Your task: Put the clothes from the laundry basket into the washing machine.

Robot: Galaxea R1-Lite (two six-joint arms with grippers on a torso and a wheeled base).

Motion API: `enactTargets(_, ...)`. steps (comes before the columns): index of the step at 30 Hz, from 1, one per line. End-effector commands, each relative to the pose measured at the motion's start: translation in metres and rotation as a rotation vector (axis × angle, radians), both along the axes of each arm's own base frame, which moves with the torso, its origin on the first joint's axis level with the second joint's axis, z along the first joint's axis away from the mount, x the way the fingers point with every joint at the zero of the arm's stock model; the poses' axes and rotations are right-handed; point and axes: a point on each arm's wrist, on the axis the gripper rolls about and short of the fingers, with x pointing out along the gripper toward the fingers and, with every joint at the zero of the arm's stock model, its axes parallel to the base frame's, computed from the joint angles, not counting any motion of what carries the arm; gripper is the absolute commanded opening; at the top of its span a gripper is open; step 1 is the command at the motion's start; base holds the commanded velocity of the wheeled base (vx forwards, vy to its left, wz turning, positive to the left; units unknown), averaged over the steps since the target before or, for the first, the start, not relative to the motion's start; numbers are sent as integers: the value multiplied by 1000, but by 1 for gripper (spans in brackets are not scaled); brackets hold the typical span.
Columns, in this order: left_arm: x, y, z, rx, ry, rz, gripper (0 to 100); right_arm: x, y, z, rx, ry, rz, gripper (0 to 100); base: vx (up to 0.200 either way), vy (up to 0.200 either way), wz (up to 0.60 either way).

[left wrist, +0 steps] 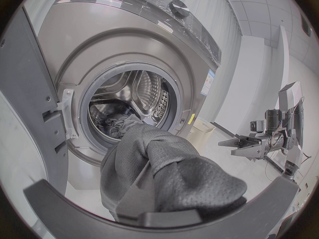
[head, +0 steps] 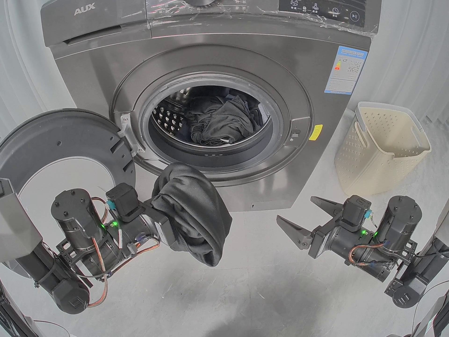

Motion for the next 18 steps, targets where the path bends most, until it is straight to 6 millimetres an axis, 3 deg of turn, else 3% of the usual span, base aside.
enactTargets(1,1,-1,-1,4,1,7,0,0,1,-1,-1,1,2,100,200,0,0)
enactTargets(4,3,-1,-4,17,3,10,0,0,1,-1,-1,1,2,100,200,0,0)
enactTargets(10,3,-2,-11,37,22,7,0,-2,1,-2,-4,7,5,100,0,0,0)
enactTargets(16,2,-2,-11,40,24,4,0,-3,2,0,5,6,5,100,200,0,0)
enactTargets(18,2,-3,-11,40,24,1,0,-3,2,0,6,4,4,100,0,0,0)
